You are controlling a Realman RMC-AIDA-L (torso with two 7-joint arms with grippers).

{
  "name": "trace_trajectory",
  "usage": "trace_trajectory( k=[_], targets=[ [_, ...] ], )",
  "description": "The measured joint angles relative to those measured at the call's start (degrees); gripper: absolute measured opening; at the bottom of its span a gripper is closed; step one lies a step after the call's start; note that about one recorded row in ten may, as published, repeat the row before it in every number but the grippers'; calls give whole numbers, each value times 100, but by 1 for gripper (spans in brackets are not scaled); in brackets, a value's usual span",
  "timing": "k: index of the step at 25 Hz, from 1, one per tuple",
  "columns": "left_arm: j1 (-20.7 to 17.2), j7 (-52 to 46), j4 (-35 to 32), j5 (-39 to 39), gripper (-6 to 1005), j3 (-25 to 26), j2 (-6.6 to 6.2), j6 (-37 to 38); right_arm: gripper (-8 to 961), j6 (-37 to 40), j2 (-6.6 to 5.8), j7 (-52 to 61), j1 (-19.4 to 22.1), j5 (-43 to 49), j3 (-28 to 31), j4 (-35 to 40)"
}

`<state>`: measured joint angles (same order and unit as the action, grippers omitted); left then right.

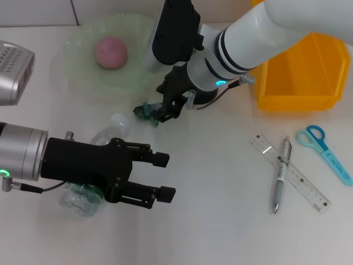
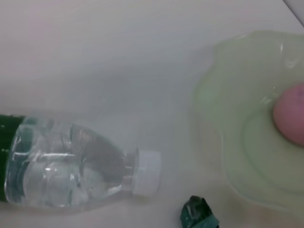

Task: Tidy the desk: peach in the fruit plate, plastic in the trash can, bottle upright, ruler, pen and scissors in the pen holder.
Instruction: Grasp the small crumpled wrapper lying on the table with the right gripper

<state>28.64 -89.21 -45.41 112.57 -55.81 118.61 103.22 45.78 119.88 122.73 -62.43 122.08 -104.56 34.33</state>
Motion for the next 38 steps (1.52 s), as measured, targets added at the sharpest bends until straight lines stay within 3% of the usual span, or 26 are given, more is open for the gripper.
trace_trajectory(
  k=[10, 21, 38],
  targets=[
    [24, 20, 82, -134, 729, 0, 19, -56, 602, -234, 0, -28, 37, -215, -383, -141],
    [37, 32, 153, -148, 726, 0, 24, -118, 519, -206, 0, -38, 128, -282, -466, -103],
    [21, 48, 235, -148, 721, -9, 22, -114, 207, -183, 0, 6, 309, -282, -469, 46]
  ],
)
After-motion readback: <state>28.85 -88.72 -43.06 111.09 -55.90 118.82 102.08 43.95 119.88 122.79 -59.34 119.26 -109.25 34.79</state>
